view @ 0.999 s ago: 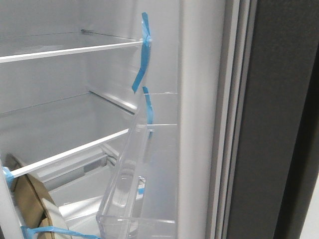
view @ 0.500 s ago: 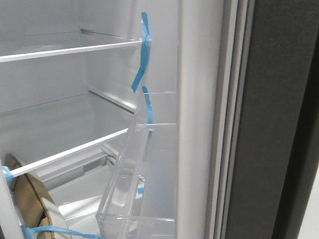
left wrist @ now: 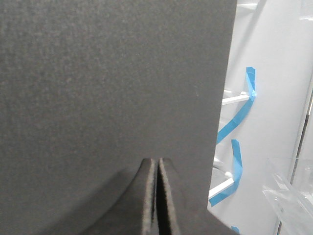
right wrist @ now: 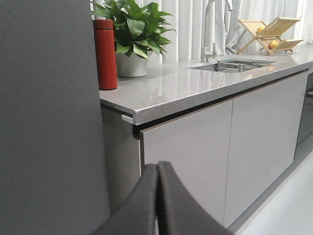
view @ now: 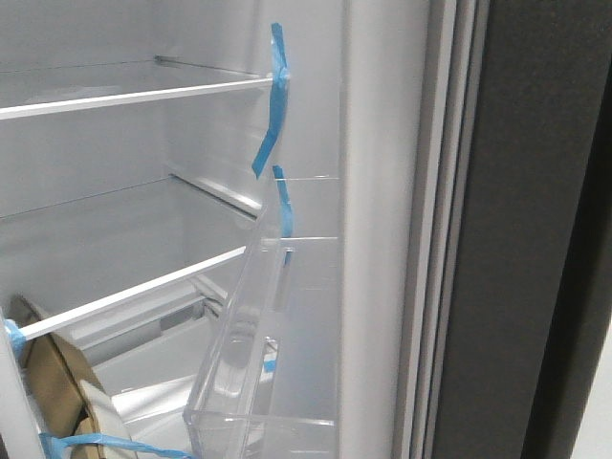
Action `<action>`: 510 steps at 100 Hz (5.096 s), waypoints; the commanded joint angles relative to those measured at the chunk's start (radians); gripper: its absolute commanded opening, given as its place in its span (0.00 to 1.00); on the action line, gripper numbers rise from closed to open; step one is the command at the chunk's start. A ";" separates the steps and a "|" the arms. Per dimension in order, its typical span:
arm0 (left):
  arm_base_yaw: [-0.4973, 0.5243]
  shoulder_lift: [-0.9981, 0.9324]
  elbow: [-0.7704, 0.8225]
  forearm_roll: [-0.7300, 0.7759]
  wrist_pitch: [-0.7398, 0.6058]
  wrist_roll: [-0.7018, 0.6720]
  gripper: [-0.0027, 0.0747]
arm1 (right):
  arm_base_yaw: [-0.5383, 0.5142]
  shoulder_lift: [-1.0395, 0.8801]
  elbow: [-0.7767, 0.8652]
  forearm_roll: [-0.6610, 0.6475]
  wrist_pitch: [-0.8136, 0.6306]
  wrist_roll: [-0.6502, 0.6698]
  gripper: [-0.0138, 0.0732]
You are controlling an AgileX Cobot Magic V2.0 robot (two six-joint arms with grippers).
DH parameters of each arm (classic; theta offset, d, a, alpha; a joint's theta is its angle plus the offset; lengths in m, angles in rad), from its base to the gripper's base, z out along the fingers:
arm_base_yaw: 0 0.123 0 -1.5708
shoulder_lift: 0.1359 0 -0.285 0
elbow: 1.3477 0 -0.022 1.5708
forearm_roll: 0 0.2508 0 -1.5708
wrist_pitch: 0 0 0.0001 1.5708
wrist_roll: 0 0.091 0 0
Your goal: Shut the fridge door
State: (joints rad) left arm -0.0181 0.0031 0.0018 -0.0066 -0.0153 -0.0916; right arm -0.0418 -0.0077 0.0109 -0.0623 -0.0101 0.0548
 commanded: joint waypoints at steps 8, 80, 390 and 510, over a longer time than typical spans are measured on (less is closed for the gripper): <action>-0.005 0.019 0.028 -0.002 -0.077 -0.004 0.01 | -0.006 -0.011 0.013 -0.010 -0.081 -0.009 0.07; -0.005 0.019 0.028 -0.002 -0.077 -0.004 0.01 | -0.006 0.277 -0.446 -0.010 0.071 0.010 0.07; -0.005 0.019 0.028 -0.002 -0.077 -0.004 0.01 | 0.741 1.373 -1.375 0.122 -0.119 0.010 0.07; -0.005 0.019 0.028 -0.002 -0.077 -0.004 0.01 | 0.529 1.441 -1.346 0.129 -0.192 -0.001 0.07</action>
State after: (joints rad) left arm -0.0181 0.0031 0.0018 -0.0066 -0.0153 -0.0916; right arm 0.5147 1.5349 -1.3591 0.0704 -0.1176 0.0660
